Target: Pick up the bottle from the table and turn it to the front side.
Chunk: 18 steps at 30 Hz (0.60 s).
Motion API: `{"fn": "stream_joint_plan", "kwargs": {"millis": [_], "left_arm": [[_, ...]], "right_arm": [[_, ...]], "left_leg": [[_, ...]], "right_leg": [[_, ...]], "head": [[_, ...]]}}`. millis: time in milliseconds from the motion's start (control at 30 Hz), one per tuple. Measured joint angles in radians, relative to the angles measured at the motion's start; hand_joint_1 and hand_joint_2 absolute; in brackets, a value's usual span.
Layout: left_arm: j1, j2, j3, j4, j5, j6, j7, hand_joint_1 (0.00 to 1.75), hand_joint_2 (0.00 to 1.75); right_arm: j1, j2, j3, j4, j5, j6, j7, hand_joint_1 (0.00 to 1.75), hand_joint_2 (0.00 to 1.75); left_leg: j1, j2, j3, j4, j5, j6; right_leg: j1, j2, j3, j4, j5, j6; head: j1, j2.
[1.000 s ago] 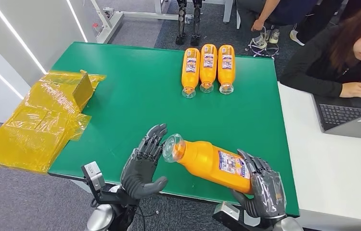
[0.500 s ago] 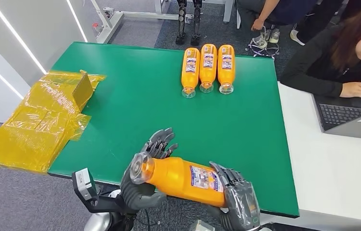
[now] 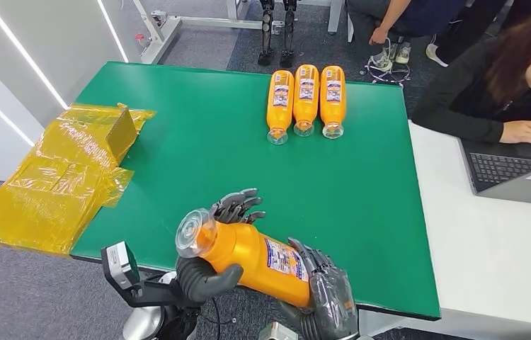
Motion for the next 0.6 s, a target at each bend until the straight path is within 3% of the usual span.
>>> {"fn": "stream_joint_plan", "kwargs": {"millis": [300,333,433,467,600], "left_arm": [[-0.015,0.000,0.000,0.000,0.001,0.017,0.000,1.75,1.75],[-0.016,0.000,0.000,0.000,0.002,0.019,0.000,1.75,1.75],[-0.020,0.000,0.000,0.000,0.005,0.023,0.000,1.75,1.75],[-0.021,0.000,0.000,0.000,0.006,0.023,0.000,1.75,1.75],[-0.027,0.000,-0.007,0.001,0.010,0.029,0.006,1.75,1.75]], "right_arm": [[-0.006,0.009,0.000,0.003,-0.003,-0.001,0.006,1.75,1.75],[-0.005,0.009,0.000,0.003,-0.003,-0.001,0.006,1.67,1.75],[-0.004,0.009,0.000,0.003,-0.001,-0.001,0.007,0.36,1.75],[-0.004,0.009,0.000,0.003,-0.001,-0.002,0.007,0.00,1.75],[-0.004,0.009,0.000,0.003,0.001,-0.014,0.005,0.00,1.75]], "left_leg": [[0.000,0.000,0.000,0.000,0.000,0.000],[0.000,0.000,0.000,0.000,0.000,0.000],[0.000,0.000,0.000,0.000,0.000,0.000],[0.000,0.000,0.000,0.000,0.000,0.000],[0.000,0.000,0.000,0.000,0.000,0.000]], "right_leg": [[0.000,0.000,0.000,0.000,0.000,0.000],[0.000,0.000,0.000,0.000,0.000,0.000],[0.000,0.000,0.000,0.000,0.000,0.000],[0.000,0.000,0.000,0.000,0.000,0.000],[0.000,0.000,0.000,0.000,0.000,0.000]], "head": [[0.000,0.000],[0.000,0.000],[0.000,0.000],[0.000,0.000],[0.000,0.000]]}}
